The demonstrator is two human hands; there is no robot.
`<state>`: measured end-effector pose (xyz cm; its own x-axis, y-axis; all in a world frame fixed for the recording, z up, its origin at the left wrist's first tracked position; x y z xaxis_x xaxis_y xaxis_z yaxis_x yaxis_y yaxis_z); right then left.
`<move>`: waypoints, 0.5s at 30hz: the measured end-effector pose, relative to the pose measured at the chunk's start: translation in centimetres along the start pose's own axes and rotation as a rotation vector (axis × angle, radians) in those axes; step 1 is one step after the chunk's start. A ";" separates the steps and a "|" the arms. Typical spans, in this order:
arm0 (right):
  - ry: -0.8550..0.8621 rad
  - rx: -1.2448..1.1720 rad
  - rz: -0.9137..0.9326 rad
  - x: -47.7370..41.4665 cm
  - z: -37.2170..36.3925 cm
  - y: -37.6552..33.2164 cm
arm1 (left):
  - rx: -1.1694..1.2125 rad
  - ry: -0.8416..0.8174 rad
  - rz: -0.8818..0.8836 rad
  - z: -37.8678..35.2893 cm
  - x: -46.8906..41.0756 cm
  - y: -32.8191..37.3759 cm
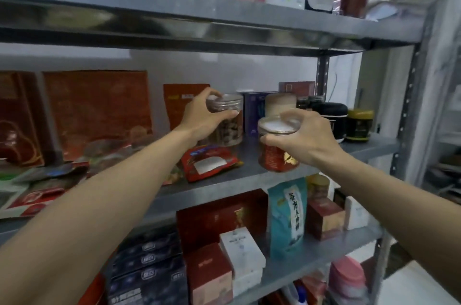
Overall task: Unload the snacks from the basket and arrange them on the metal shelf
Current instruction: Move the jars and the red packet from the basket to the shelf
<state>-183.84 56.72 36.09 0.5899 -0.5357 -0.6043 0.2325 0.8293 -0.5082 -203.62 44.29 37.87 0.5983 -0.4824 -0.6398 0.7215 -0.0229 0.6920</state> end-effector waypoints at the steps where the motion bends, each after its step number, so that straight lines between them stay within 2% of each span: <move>1: -0.013 -0.004 -0.005 -1.0 -0.5 0.8 | 0.000 -0.007 0.014 -1.0 -1.0 -0.6; 8: -0.051 -0.005 -0.039 -5.8 -4.9 4.1 | -0.009 -0.056 0.128 -6.0 -5.5 -5.6; 15: -0.099 -0.002 0.005 -9.3 -8.1 5.7 | -0.009 -0.060 0.189 -8.2 -7.6 -9.4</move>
<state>-194.27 65.16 33.86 0.6644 -0.5130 -0.5435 0.2277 0.8316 -0.5066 -212.07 55.38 33.52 0.7014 -0.5290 -0.4777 0.6017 0.0801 0.7947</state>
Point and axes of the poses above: each hand's wrist, its own x-axis away from the middle knuckle, its own z-axis out of the back of the hand, y = z × x, the point moved 5 cm from there along -x, towards the middle knuckle, and after that the axes turned 7 degrees about x, right-handed, at the moved point
